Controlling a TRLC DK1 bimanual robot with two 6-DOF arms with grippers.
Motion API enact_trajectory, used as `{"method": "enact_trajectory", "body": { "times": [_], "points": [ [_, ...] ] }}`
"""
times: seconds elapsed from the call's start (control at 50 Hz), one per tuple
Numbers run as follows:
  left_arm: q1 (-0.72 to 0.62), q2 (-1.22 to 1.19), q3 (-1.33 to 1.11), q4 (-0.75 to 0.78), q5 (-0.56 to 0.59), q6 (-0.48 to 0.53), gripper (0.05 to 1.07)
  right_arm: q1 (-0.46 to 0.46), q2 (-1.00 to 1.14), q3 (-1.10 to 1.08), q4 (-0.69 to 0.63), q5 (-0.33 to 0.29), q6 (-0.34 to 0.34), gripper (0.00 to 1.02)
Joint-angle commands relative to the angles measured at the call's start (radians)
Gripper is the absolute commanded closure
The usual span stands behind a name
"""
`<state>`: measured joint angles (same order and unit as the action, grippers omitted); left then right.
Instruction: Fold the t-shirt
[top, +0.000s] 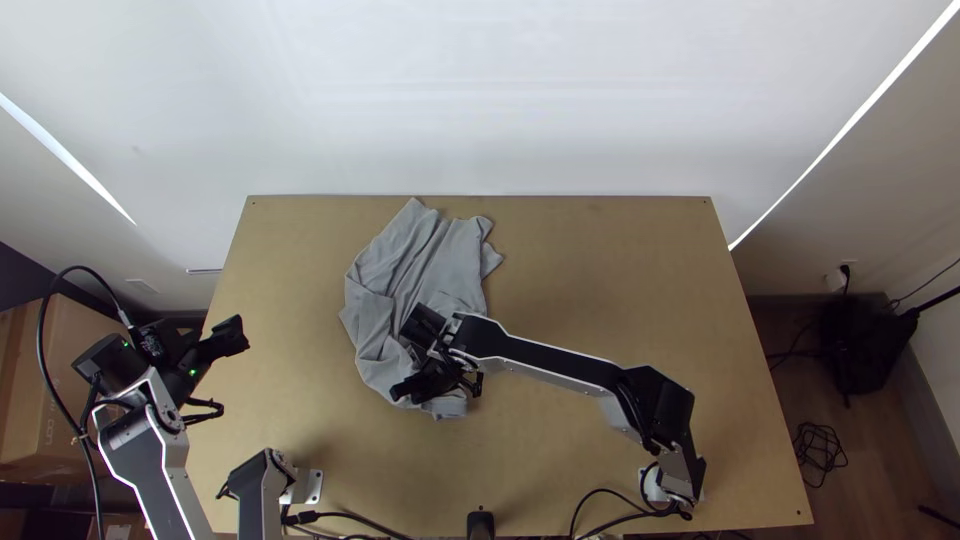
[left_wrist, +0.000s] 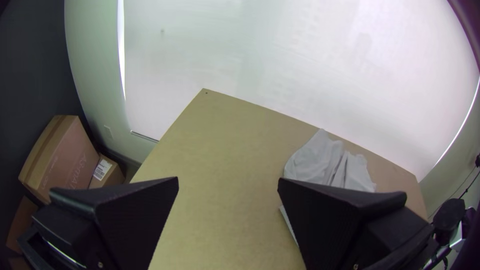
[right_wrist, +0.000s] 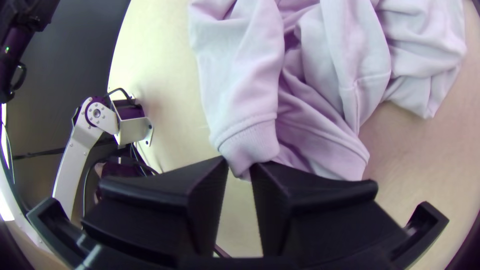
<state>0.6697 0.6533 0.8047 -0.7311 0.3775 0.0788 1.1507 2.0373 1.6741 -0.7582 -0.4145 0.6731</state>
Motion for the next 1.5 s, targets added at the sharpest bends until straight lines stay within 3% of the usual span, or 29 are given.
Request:
{"method": "enact_trajectory", "body": {
  "times": [0.0,0.3,0.64,0.9,1.2,1.4,1.48],
  "points": [
    [0.007,0.023,0.005,0.016,0.001,0.001,0.09,-0.009,-0.026,-0.037,-0.003,0.016,-0.043,1.0],
    [-0.07,0.077,0.027,0.075,0.0,-0.019,0.09,-0.151,-0.295,-0.318,-0.001,0.016,-0.069,1.0],
    [-0.265,0.213,0.102,0.19,-0.045,-0.134,0.09,-0.468,-0.605,-0.656,-0.001,0.016,-0.168,1.0],
    [-0.438,0.301,0.139,0.26,-0.137,-0.195,0.09,-0.804,-0.784,-0.847,-0.03,0.016,-0.333,1.0],
    [-0.558,0.401,0.2,0.285,-0.203,-0.205,0.09,-1.209,-0.835,-0.929,-0.086,0.003,-0.564,1.0],
    [-0.619,0.447,0.237,0.295,-0.239,-0.218,0.09,-1.364,-0.821,-0.972,-0.069,0.005,-0.662,1.0],
    [-0.628,0.453,0.245,0.295,-0.241,-0.221,0.09,-1.388,-0.818,-0.975,-0.035,0.054,-0.661,0.91]
  ]
}}
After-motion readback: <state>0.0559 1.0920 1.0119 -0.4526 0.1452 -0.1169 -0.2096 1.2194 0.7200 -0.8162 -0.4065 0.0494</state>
